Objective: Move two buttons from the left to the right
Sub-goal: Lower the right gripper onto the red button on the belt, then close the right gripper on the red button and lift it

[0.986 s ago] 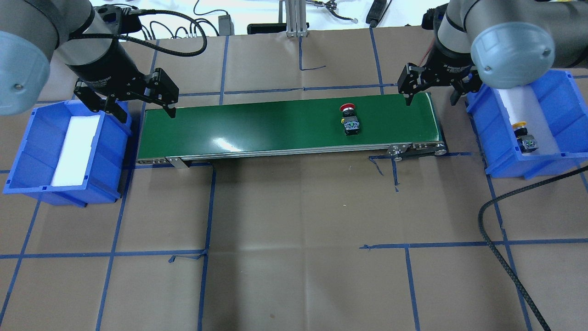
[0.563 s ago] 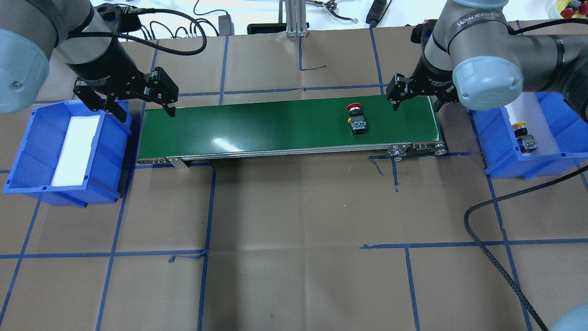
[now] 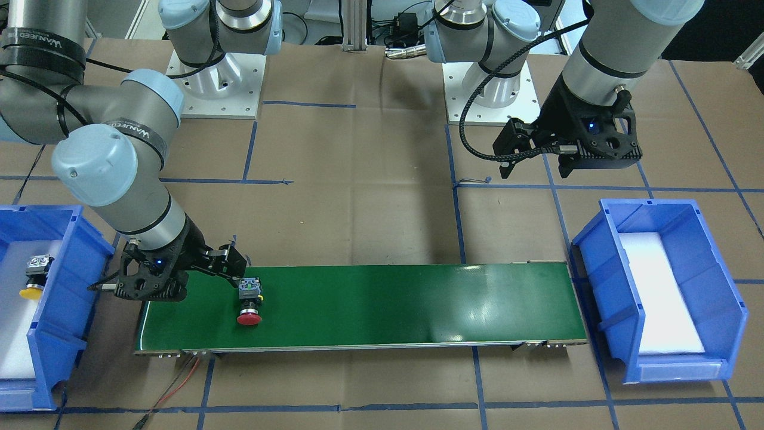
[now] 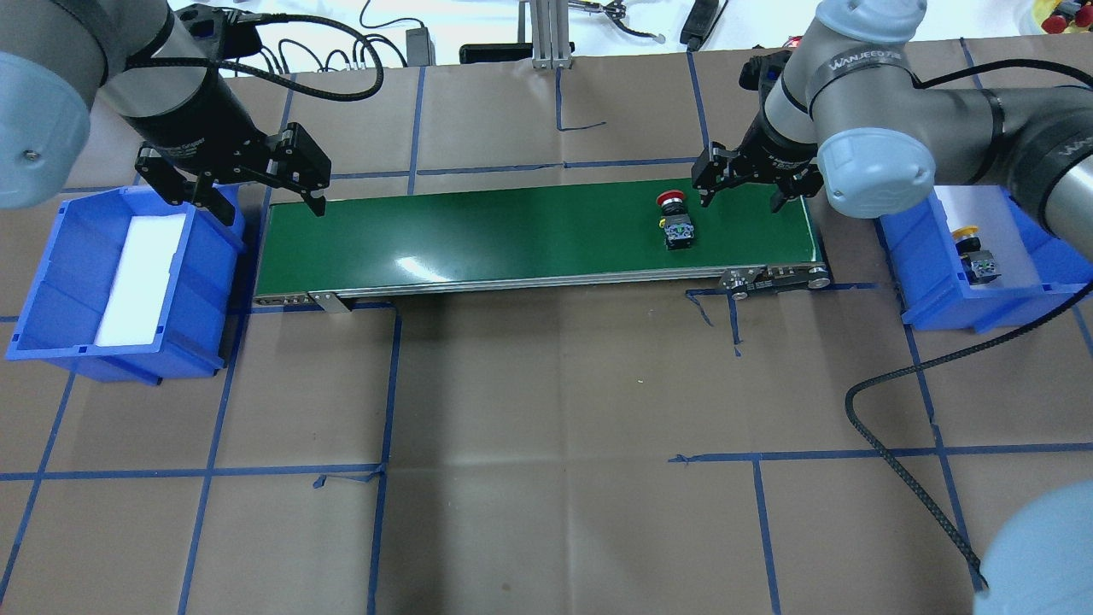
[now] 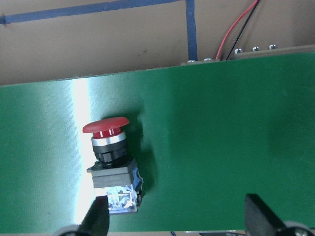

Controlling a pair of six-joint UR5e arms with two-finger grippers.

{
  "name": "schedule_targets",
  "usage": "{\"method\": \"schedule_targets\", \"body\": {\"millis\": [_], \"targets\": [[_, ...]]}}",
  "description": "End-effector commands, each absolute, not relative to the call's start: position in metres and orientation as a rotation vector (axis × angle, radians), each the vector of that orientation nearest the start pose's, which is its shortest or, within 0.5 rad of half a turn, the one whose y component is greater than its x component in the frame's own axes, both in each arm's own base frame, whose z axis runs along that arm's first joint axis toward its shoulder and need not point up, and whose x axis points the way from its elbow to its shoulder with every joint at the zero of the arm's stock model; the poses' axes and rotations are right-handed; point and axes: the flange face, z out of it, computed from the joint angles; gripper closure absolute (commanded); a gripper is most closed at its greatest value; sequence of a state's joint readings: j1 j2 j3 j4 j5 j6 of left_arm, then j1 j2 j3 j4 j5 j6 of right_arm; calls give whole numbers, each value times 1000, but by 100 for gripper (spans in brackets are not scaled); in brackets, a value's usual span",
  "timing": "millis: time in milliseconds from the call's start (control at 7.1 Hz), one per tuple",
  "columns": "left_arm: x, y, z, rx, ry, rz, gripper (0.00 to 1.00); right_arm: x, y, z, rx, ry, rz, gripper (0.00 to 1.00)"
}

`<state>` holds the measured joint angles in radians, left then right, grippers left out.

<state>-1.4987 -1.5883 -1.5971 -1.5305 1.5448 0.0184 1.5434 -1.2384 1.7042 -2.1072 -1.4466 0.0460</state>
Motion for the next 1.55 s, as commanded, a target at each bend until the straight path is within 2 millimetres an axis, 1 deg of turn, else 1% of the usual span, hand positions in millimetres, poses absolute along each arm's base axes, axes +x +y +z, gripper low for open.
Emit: {"method": "schedule_targets", "body": {"millis": [0, 282, 704, 845, 986, 1126, 1267, 1408], "targets": [[-100, -506, 469, -85, 3165, 6, 0, 134, -602, 286, 96, 3008, -85, 5], [-99, -506, 467, -85, 3164, 13, 0, 136, -603, 274, 89, 3009, -53, 5], [-100, -504, 464, -85, 3166, 22, 0, 134, -610, 252, 82, 3028, -24, 5], [-100, -504, 464, -85, 3166, 23, 0, 133, -612, 247, 79, 3044, -15, 11], [-100, -504, 463, -85, 3166, 27, 0, 127, -614, 240, 81, 3103, -14, 20], [-100, -504, 463, -85, 3167, 27, 0, 125, -614, 241, 76, 3117, -14, 48], [-100, -504, 463, -85, 3169, 25, 0, 125, -614, 245, 76, 3116, -19, 91], [-100, -504, 463, -85, 3169, 25, 0, 124, -616, 255, 74, 3116, -47, 95]]}}
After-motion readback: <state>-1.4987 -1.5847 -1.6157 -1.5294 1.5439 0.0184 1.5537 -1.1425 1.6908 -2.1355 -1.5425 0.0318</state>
